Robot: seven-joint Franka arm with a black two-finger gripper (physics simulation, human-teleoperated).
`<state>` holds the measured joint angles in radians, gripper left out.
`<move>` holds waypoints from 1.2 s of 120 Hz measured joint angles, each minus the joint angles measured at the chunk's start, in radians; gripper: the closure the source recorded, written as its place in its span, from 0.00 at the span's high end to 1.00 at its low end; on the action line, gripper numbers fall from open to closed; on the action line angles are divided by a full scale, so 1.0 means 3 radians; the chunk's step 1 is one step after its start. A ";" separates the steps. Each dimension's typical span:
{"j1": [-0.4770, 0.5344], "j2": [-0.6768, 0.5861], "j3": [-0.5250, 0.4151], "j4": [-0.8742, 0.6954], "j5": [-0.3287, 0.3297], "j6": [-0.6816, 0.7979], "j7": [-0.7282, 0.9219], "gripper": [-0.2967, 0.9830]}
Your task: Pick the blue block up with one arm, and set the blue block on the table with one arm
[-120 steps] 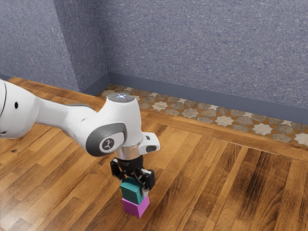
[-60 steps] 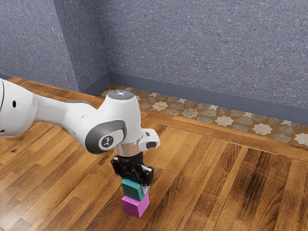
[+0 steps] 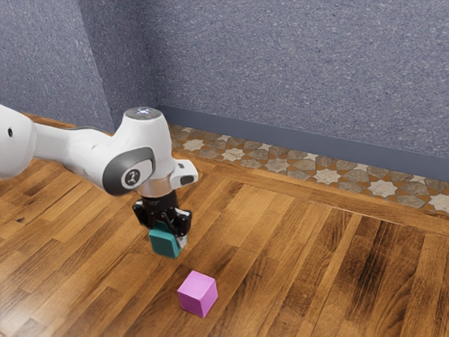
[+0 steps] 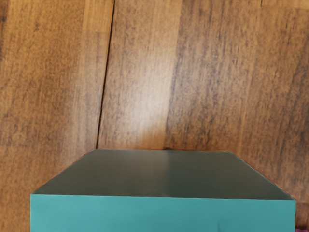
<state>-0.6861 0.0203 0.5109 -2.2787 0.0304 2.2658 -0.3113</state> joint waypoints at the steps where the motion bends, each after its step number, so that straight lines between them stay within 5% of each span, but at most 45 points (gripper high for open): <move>1: 0.0026 0.0002 0.0001 0.0000 0.0003 -0.0001 0.0004 0.48; 24: 0.0614 0.0182 -0.0004 -0.0006 0.0022 -0.0006 0.0083 0.48; 76: 0.0495 0.0117 -0.0008 0.0212 0.0046 -0.0067 0.0289 0.72; 99: 0.0452 0.0025 -0.0038 0.1250 0.0123 -0.0800 0.0348 0.75; 144: 0.0311 0.0031 -0.0081 0.2419 0.0469 -0.2349 0.0414 0.76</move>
<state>-0.5929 0.0296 0.4867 -1.5529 0.1711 1.5611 -0.1872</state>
